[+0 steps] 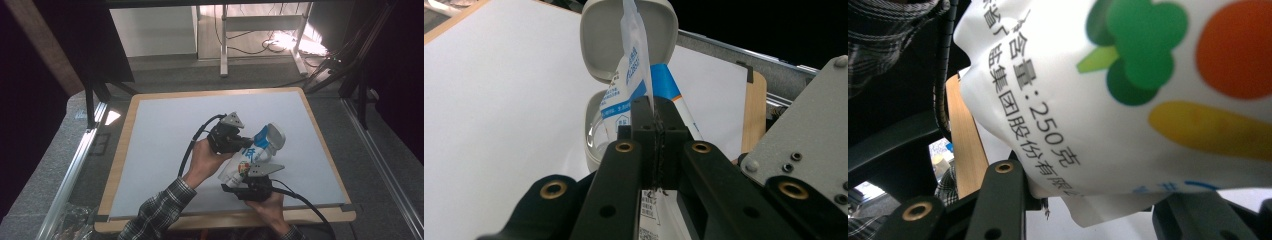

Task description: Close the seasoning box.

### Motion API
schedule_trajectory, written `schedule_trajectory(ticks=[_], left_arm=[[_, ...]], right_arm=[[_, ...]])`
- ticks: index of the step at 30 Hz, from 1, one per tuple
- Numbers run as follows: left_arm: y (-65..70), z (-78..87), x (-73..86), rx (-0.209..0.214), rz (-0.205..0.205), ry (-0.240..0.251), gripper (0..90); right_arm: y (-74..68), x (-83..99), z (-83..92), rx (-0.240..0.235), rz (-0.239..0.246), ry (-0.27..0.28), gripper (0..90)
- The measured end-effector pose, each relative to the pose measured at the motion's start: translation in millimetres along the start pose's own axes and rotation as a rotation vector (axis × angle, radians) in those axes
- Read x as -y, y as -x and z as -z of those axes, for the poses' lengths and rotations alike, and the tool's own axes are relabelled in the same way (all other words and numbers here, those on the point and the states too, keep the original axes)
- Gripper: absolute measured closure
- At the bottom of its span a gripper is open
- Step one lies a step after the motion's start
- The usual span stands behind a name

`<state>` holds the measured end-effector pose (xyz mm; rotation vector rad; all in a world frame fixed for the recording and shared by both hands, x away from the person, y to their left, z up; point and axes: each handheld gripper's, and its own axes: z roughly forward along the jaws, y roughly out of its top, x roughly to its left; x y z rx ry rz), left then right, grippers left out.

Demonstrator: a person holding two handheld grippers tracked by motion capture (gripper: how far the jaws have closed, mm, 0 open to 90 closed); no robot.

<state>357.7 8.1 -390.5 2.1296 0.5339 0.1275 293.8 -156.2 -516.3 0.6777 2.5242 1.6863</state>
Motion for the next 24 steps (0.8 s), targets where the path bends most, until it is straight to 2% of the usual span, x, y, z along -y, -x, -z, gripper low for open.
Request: schedule_trajectory(ticks=[15,24], left_arm=[[-4.1,-3.5,-2.0,0.001,0.011,-0.010,89.1],[-5.8,-6.6,-4.7,0.002,0.014,-0.017,89.0]], right_arm=[[-1.8,-3.1,0.5,-0.020,-0.026,0.004,61.8],[-2.6,-6.4,1.9,-0.025,-0.022,0.002,61.8]])
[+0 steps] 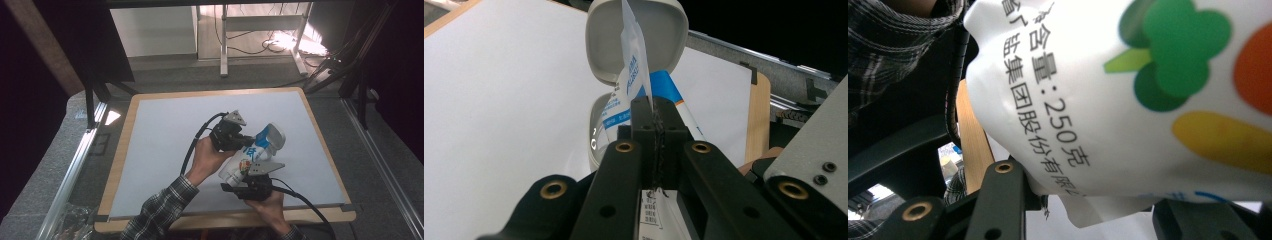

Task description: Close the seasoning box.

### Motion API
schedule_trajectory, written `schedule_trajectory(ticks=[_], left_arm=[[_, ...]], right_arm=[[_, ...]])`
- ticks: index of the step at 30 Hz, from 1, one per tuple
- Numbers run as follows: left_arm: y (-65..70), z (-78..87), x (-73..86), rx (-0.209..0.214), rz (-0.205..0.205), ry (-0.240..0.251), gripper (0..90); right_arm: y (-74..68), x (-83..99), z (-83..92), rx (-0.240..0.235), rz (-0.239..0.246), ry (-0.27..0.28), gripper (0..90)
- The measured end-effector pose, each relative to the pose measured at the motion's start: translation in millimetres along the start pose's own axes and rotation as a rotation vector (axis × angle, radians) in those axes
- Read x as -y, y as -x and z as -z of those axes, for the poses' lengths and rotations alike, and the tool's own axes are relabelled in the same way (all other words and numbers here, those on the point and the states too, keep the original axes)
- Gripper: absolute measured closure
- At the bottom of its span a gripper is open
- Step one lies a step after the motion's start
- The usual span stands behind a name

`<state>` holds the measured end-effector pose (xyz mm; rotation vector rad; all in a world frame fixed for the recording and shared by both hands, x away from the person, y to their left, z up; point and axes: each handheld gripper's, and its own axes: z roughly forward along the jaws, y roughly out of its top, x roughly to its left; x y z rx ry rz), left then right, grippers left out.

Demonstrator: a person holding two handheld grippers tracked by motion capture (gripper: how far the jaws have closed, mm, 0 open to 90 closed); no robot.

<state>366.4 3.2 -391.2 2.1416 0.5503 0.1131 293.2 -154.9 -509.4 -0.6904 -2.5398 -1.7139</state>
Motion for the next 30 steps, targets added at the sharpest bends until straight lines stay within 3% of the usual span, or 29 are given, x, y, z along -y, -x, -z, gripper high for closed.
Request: schedule_trajectory(ticks=[30], left_arm=[[-7.0,-5.9,-5.8,0.014,0.017,-0.019,89.1]], right_arm=[[-2.0,-7.7,2.2,-0.024,-0.007,0.016,61.5]])
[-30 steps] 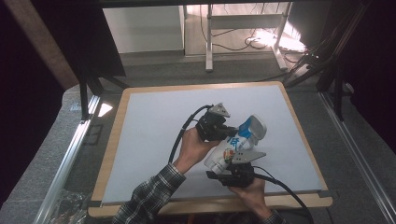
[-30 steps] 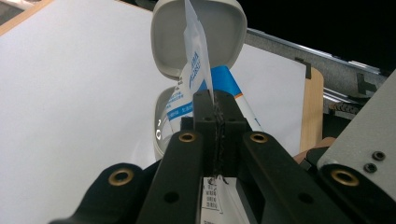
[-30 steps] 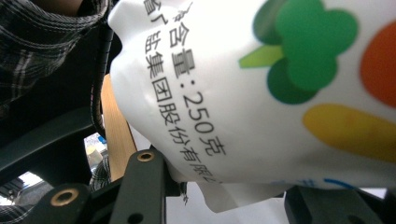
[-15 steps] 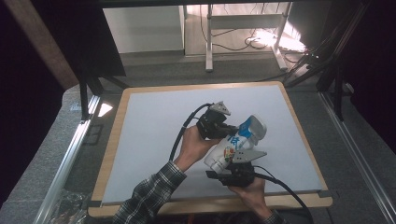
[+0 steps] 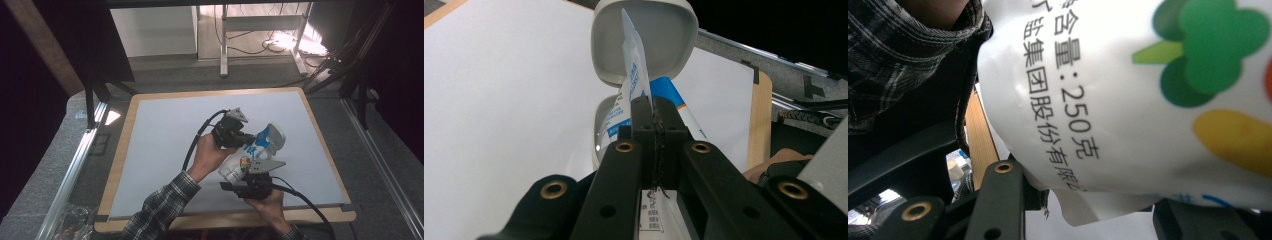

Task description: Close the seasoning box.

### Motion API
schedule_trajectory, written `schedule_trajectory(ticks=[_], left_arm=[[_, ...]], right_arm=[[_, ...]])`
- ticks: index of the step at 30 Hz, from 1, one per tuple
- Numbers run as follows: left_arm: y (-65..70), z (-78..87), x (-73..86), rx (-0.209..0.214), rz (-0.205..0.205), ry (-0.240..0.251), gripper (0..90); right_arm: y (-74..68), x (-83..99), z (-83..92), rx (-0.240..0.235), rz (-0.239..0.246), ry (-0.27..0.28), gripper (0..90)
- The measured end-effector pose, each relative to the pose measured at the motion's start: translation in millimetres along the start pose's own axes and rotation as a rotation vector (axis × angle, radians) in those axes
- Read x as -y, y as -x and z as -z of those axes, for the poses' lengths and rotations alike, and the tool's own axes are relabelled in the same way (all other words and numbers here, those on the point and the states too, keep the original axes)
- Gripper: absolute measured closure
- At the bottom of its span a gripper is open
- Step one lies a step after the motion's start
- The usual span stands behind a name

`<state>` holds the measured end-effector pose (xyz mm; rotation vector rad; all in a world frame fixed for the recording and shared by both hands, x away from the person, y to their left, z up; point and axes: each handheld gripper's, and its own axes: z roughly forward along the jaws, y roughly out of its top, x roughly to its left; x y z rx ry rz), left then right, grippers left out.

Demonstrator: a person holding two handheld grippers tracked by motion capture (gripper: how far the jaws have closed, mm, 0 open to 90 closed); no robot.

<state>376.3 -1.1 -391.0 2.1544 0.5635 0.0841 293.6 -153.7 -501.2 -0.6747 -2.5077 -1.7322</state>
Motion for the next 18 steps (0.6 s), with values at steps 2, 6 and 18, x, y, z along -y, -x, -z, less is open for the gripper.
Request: schedule_trajectory(ticks=[2,6,18], left_arm=[[-0.1,-0.2,-0.2,-0.001,0.002,-0.004,89.1],[-0.5,-1.1,-1.2,-0.001,0.001,-0.006,89.1],[-2.7,-1.7,-3.3,0.001,0.000,-0.023,89.2]], right_arm=[[0.0,-0.5,-0.4,-0.001,0.000,0.002,61.5],[0.1,-1.6,-0.6,-0.002,0.000,0.000,61.5],[0.8,-4.9,-2.3,-0.001,-0.007,-0.009,61.5]])
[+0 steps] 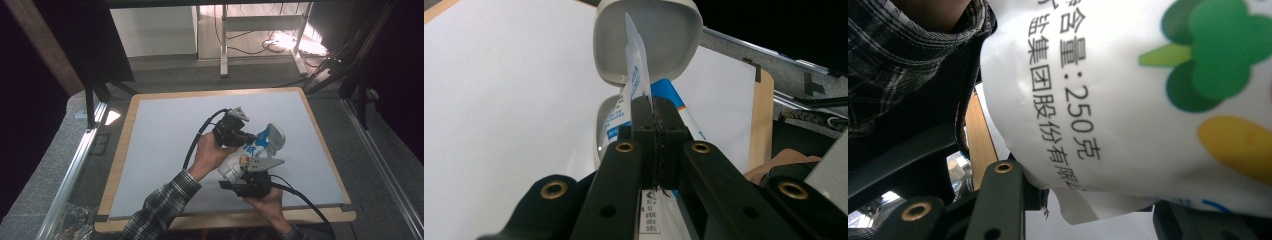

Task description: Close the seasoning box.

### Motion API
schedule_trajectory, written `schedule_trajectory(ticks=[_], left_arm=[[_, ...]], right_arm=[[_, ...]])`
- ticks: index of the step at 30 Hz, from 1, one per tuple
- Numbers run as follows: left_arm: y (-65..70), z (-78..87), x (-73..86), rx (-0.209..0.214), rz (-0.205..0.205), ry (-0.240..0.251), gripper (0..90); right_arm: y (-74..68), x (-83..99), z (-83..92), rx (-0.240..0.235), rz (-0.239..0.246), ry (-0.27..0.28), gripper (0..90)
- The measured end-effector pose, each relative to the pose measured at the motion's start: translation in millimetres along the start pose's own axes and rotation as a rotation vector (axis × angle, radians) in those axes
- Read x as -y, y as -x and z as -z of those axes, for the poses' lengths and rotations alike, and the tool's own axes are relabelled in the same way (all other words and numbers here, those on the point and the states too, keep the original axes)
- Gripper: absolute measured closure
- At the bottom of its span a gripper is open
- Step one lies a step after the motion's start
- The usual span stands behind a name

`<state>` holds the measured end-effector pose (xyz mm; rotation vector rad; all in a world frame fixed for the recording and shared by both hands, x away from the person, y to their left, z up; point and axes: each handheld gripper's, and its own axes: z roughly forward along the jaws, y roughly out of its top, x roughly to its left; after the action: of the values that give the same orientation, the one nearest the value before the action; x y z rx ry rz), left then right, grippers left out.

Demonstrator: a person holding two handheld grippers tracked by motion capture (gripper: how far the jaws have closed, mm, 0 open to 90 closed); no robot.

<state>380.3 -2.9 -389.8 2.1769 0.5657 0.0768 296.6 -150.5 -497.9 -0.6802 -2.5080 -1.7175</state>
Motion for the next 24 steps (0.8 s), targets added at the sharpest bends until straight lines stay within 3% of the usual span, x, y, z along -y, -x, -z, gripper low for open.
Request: schedule_trajectory(ticks=[24], left_arm=[[-3.3,-1.8,-4.8,0.041,0.030,-0.002,89.5]], right_arm=[[-0.3,-4.5,-0.3,0.003,0.002,0.008,61.0]])
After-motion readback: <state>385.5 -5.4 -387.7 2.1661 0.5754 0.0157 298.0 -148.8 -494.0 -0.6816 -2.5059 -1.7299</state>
